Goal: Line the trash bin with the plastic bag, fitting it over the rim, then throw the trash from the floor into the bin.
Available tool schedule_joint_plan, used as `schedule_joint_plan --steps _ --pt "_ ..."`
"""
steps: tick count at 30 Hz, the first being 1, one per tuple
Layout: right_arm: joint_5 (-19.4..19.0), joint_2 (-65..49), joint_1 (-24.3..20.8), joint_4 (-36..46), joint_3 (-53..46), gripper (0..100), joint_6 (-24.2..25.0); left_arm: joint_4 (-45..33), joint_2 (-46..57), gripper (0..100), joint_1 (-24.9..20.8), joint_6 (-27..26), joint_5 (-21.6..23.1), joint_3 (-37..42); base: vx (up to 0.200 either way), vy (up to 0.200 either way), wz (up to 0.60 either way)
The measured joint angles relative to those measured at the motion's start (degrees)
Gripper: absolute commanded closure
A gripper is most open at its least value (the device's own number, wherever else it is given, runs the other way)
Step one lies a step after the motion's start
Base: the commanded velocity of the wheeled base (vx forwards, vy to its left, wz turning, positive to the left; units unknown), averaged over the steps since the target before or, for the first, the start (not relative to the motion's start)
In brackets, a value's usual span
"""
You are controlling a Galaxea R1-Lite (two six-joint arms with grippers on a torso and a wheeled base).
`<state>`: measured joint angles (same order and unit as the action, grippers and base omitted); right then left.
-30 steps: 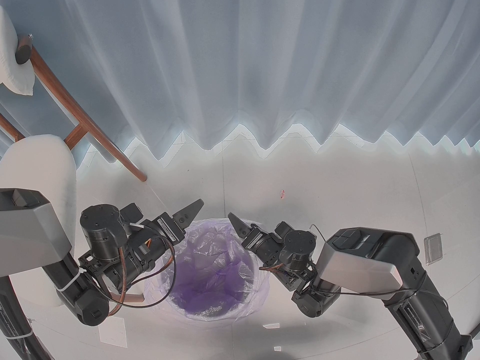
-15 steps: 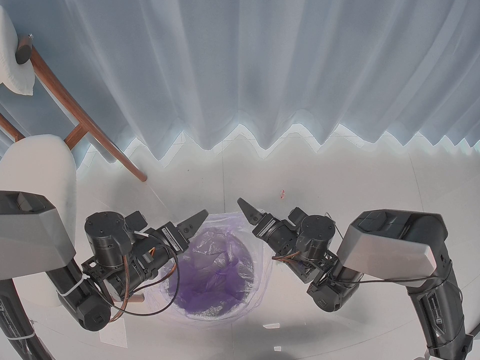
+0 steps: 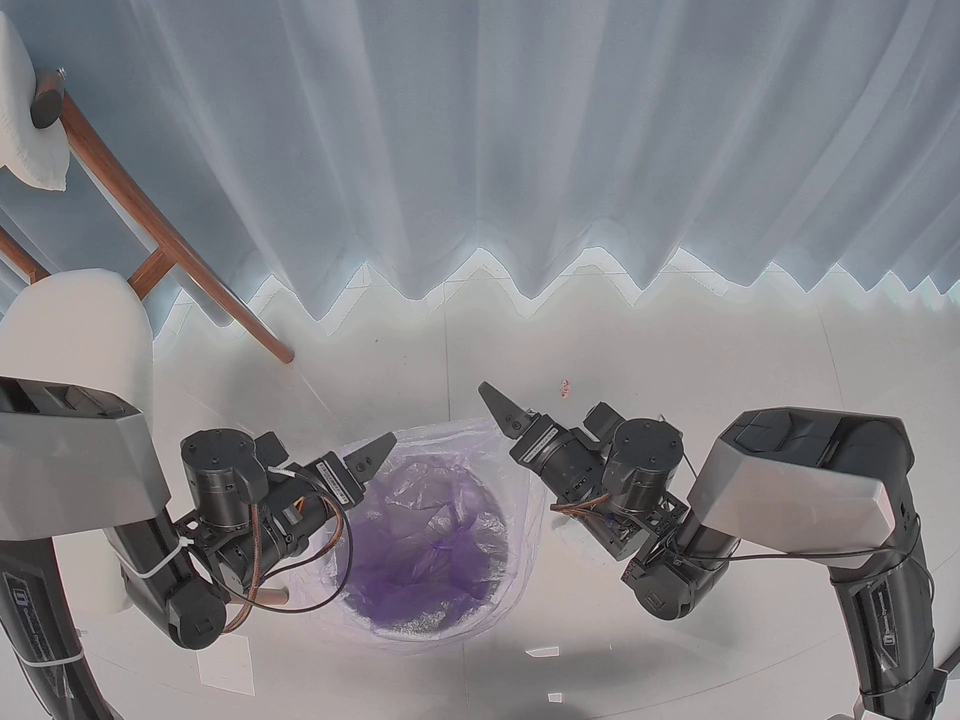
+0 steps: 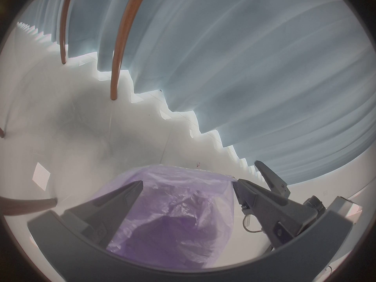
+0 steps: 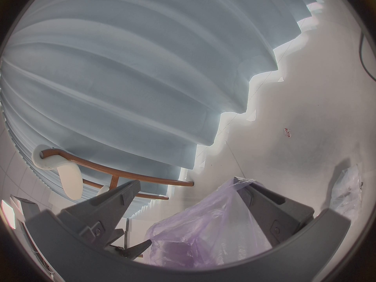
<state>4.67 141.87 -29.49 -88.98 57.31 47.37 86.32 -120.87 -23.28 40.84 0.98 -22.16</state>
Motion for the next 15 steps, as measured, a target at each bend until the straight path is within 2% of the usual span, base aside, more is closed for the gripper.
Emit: schedule_joint_plan --steps 5,15 --pt "-0.1 0.0 0.0 0.0 0.1 0 0.0 0.0 -0.5 0 2.2 0.0 0.1 -1.2 0.0 0.0 0.0" --pt "0.0 2.7 0.0 0.0 2.7 0 -0.5 0.0 -2.0 0 3.7 0.1 0.2 -2.1 0.0 0.0 0.0"
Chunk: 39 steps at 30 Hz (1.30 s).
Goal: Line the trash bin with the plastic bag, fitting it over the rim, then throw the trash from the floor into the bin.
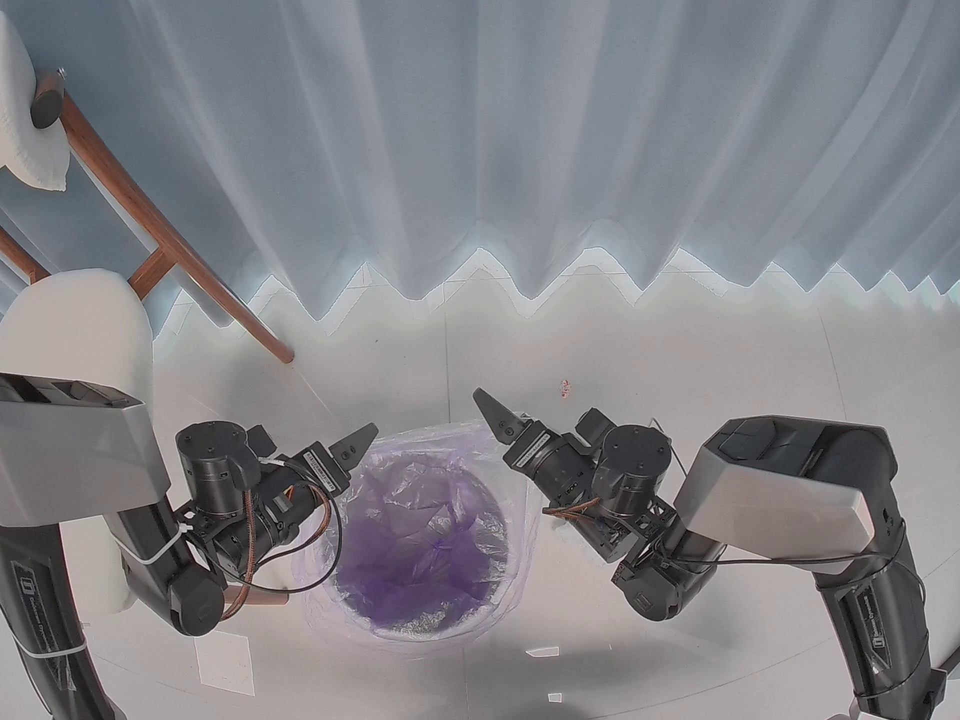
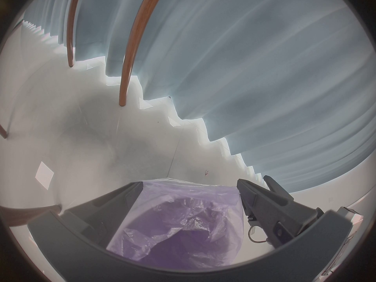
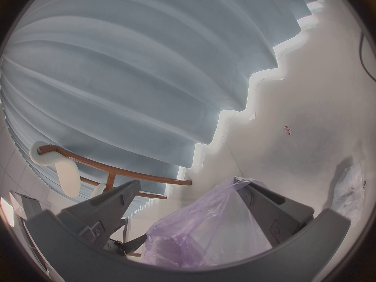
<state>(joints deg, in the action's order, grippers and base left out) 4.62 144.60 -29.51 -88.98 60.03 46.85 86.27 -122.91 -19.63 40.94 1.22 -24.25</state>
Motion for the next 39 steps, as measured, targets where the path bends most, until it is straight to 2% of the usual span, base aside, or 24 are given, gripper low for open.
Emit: schedule_joint_plan --steps 8,16,24,39 --pt "0.0 2.2 -0.3 0.0 1.4 0 0.0 0.0 -2.3 0 0.8 -0.1 0.2 -0.3 0.0 0.0 0.0" --pt "0.0 4.4 -0.4 0.0 3.2 0 0.0 0.0 -3.8 0 3.1 0.1 3.6 -0.9 0.0 0.0 0.0" --pt "0.0 6.1 -0.3 0.0 4.1 0 0.0 0.0 -4.6 0 4.7 1.1 5.0 -1.2 0.0 0.0 0.0" --pt "0.1 10.7 0.5 0.0 7.8 0 -1.9 0.1 -9.3 0 5.5 2.2 4.9 -4.2 0.0 0.0 0.0"
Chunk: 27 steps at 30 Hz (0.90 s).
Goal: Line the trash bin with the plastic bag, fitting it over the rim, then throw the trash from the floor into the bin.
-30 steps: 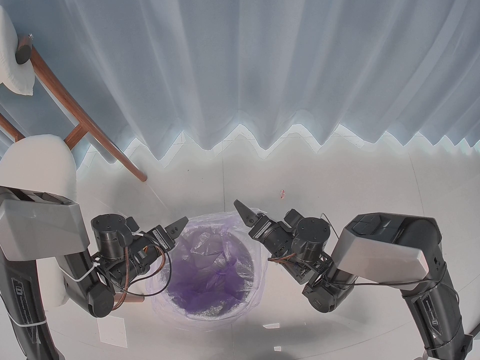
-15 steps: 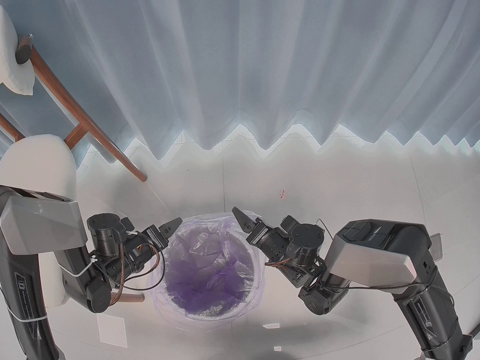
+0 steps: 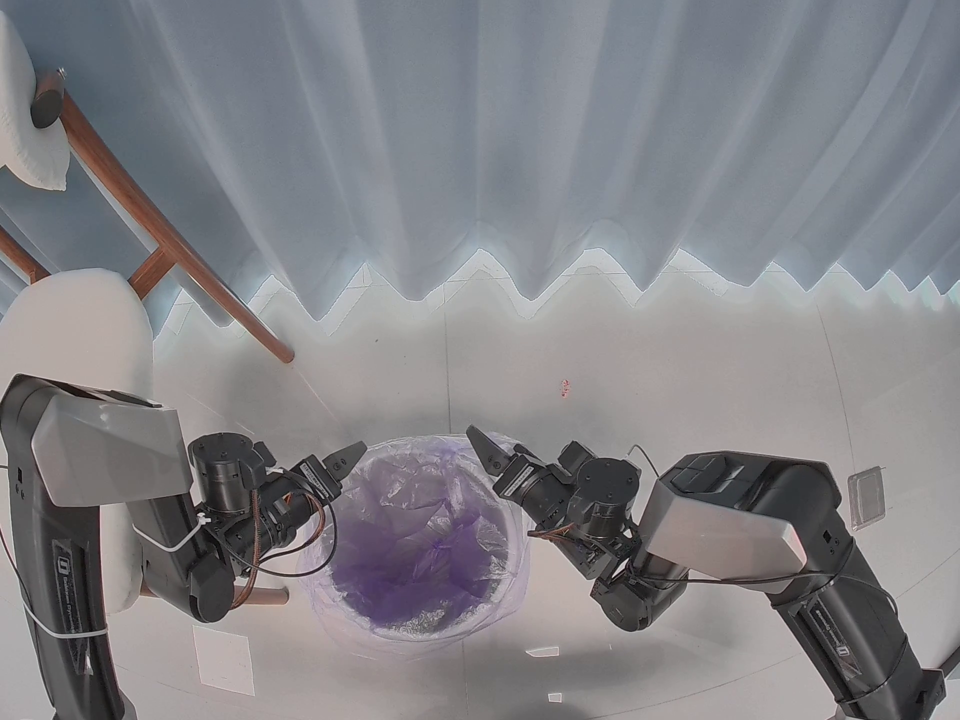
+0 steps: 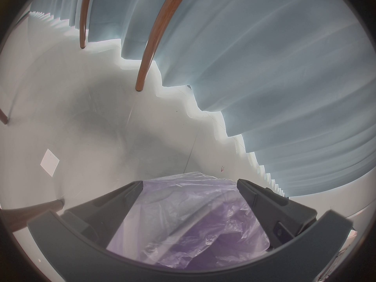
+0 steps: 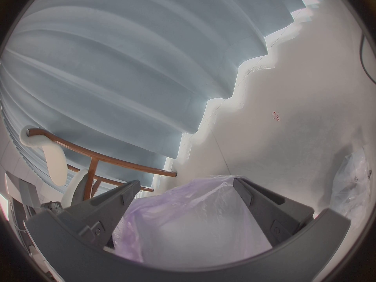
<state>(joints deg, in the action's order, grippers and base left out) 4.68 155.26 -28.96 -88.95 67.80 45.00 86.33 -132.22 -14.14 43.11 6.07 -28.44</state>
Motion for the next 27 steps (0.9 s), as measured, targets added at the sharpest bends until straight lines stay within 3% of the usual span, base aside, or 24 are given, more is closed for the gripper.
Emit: schedule_joint_plan --steps 8,13,27 --pt "0.1 2.0 0.4 0.0 1.4 0 -0.6 0.0 -1.3 0 -0.1 1.4 0.3 -0.2 0.0 0.0 0.0" --pt "0.1 2.9 0.5 0.0 2.0 0 -0.7 0.0 -1.5 0 0.0 5.1 0.5 -0.9 0.0 0.0 0.0" --pt "0.1 3.9 0.7 0.0 2.2 0 0.0 0.0 -2.8 0 0.2 5.6 0.6 -1.5 0.0 0.0 0.0"
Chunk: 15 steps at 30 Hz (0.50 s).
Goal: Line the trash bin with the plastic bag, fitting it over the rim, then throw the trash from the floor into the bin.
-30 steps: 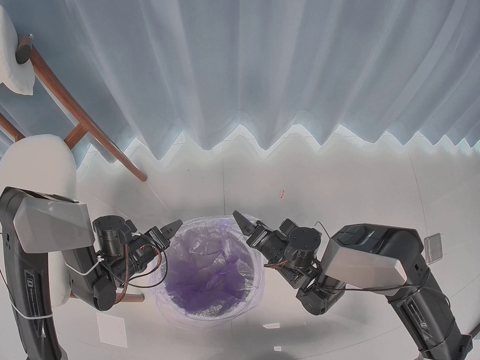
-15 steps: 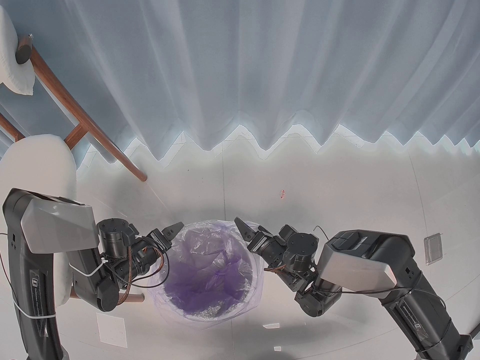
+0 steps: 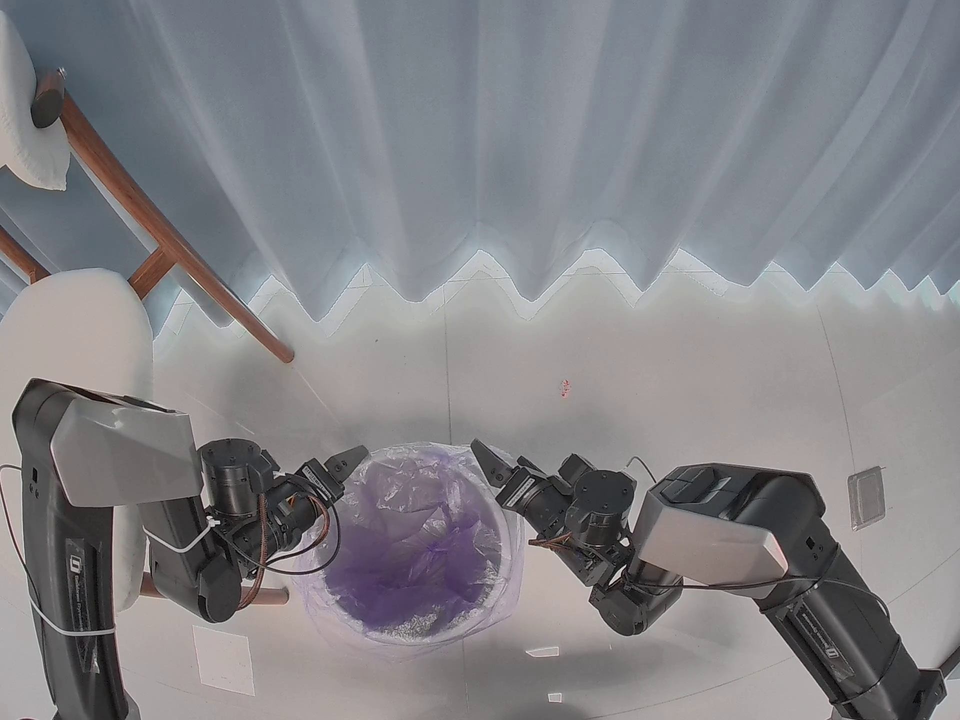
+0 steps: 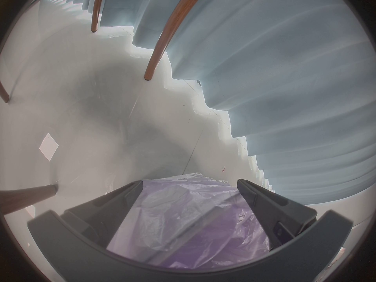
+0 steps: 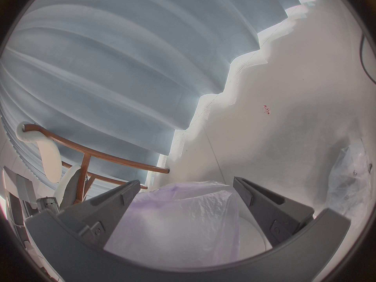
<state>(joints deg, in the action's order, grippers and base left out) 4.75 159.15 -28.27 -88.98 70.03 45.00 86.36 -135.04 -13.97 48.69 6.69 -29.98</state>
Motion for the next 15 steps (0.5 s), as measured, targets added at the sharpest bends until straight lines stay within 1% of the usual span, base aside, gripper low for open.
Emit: schedule_joint_plan --steps 7,12,15 --pt "0.4 -0.5 -0.1 0.0 -0.1 0 -0.4 0.0 1.0 0 -0.2 0.0 -0.2 0.1 0.0 0.0 0.0" --pt "1.5 -2.5 -0.3 0.0 -0.9 0 -0.3 0.0 5.1 0 -0.4 0.0 0.0 1.3 0.0 0.0 0.0" --pt "1.8 -4.4 -0.5 0.0 -2.1 0 -0.1 0.0 8.8 0 -0.5 0.0 1.0 2.8 0.0 0.0 0.0"
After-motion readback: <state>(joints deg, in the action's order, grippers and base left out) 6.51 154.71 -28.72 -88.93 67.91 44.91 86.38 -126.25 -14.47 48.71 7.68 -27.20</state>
